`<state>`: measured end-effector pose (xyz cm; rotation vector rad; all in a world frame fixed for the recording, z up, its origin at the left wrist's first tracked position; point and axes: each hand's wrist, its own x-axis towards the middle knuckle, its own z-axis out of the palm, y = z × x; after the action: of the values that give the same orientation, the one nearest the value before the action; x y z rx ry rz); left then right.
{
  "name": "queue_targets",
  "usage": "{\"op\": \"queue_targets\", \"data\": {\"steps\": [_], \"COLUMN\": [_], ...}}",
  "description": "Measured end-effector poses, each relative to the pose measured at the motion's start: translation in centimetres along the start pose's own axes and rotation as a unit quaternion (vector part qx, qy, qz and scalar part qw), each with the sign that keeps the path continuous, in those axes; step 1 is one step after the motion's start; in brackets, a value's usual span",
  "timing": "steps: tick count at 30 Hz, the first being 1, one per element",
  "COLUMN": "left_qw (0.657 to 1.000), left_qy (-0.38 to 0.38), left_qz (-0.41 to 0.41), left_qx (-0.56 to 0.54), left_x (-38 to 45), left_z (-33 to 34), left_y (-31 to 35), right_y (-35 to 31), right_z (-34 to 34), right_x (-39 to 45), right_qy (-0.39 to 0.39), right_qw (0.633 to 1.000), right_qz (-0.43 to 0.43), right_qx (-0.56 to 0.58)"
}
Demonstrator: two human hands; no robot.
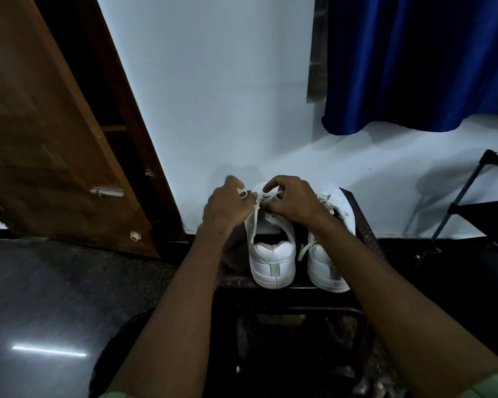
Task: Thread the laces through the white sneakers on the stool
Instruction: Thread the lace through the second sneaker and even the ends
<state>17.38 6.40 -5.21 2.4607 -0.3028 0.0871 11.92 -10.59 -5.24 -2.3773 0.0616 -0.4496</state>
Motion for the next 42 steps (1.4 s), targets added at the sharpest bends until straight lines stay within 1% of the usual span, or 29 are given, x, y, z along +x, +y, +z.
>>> {"op": "queue_targets", "data": {"steps": [2,3,4,5,6,8,9,10,11,12,13,14,15,16,17,22,24,26,28,29,30,31,33,34,36,38,39,40,42], "left_qw": [0.996,0.996,0.998,0.996,0.981,0.89,0.857,0.856,0.882,0.929,0.972,0.994,1.0,0.999,0.999,0.998,0.997,0.995,0.996,0.996,0.991,0.971,0.903,0.882,0.859,0.84,0.846,0.88,0.969], "left_qy": [-0.024,-0.009,0.021,0.062,0.11,0.178,0.184,0.177,0.159,0.132,0.101,0.068,0.026,-0.018,-0.041,-0.053,-0.074,-0.076,-0.067,-0.054,-0.035,-0.012,0.033,0.051,0.062,0.031,0.017,0.008,0.012], "left_qz": [0.011,0.019,0.037,0.058,0.068,0.044,0.026,0.024,0.038,0.052,0.05,0.028,-0.001,-0.022,-0.031,0.009,0.023,0.051,0.065,0.057,0.035,0.001,-0.059,-0.069,-0.057,-0.052,-0.054,-0.05,-0.022], "left_qx": [0.081,0.089,0.055,-0.024,-0.145,-0.417,-0.482,-0.485,-0.442,-0.341,-0.205,-0.082,-0.009,0.016,0.015,0.014,0.018,0.037,0.013,-0.035,-0.124,-0.24,-0.424,-0.463,-0.505,-0.539,-0.53,-0.473,-0.244], "left_x": [0.2,0.2,0.2,0.1,0.0,-0.3,-0.4,-0.5,-0.5,-0.4,-0.2,-0.1,-0.2,-0.2,-0.1,0.1,0.1,0.4,0.4,0.3,0.2,0.2,0.1,0.2,0.2,0.2,0.2,0.4,0.7], "left_z": [0.5,0.3,0.1,-0.2,-0.7,-2.1,-2.8,-3.0,-2.9,-2.5,-1.8,-1.1,-0.5,0.0,0.3,0.3,0.3,0.4,0.2,0.0,-0.2,-0.4,-1.2,-1.5,-1.9,-2.2,-2.1,-2.0,-1.4], "left_y": [-0.2,0.0,0.2,0.7,1.3,2.6,3.1,3.2,3.1,2.5,1.8,1.2,0.7,0.4,0.3,0.2,0.1,0.0,0.1,0.5,0.8,1.2,1.9,2.2,2.3,2.2,2.0,1.6,0.6], "right_y": [0.0,0.0,0.1,0.1,0.1,0.0,-0.1,-0.1,-0.2,-0.2,-0.3,-0.3,-0.3,-0.4,-0.4,-0.7,-0.8,-0.7,-0.9,-1.0,-1.0,-1.2,-1.4,-1.3,-1.3,-1.3,-1.4,-1.4,-1.5], "right_z": [0.2,0.3,0.4,0.4,0.3,0.3,0.3,0.3,0.3,0.4,0.3,0.2,0.2,0.0,-0.1,-0.4,-0.7,-0.7,-0.5,-0.4,-0.3,-0.3,-0.1,0.0,0.0,0.0,-0.1,-0.1,-0.2], "right_x": [0.0,0.1,0.1,0.1,0.1,0.1,0.1,0.1,0.1,0.1,0.1,0.1,0.1,0.1,0.0,0.0,-0.1,-0.2,-0.2,-0.2,-0.3,-0.4,-0.6,-0.7,-0.8,-0.8,-0.8,-0.8,-0.9], "right_qy": [-0.007,-0.009,-0.011,-0.013,-0.015,-0.019,-0.02,-0.02,-0.018,-0.012,-0.001,0.017,0.039,0.064,0.087,0.169,0.19,0.177,0.123,0.084,0.037,-0.008,-0.079,-0.1,-0.104,-0.086,-0.075,-0.064,-0.047], "right_qw": [1.0,1.0,1.0,1.0,1.0,0.999,0.999,0.999,0.999,0.999,0.999,1.0,0.999,0.998,0.996,0.985,0.982,0.983,0.984,0.985,0.986,0.989,0.99,0.99,0.99,0.991,0.992,0.992,0.991], "right_qz": [0.007,0.009,0.01,0.011,0.012,0.015,0.018,0.019,0.018,0.014,0.009,0.004,-0.001,-0.005,-0.008,-0.034,-0.014,0.042,0.084,0.091,0.096,0.1,0.1,0.096,0.093,0.099,0.102,0.109,0.125], "right_qx": [-0.003,-0.009,-0.015,-0.02,-0.023,-0.031,-0.035,-0.038,-0.039,-0.037,-0.032,-0.026,-0.019,-0.011,-0.005,-0.011,-0.006,0.019,0.094,0.123,0.128,0.11,0.055,0.035,0.011,0.0,-0.009,-0.016,-0.021]}}
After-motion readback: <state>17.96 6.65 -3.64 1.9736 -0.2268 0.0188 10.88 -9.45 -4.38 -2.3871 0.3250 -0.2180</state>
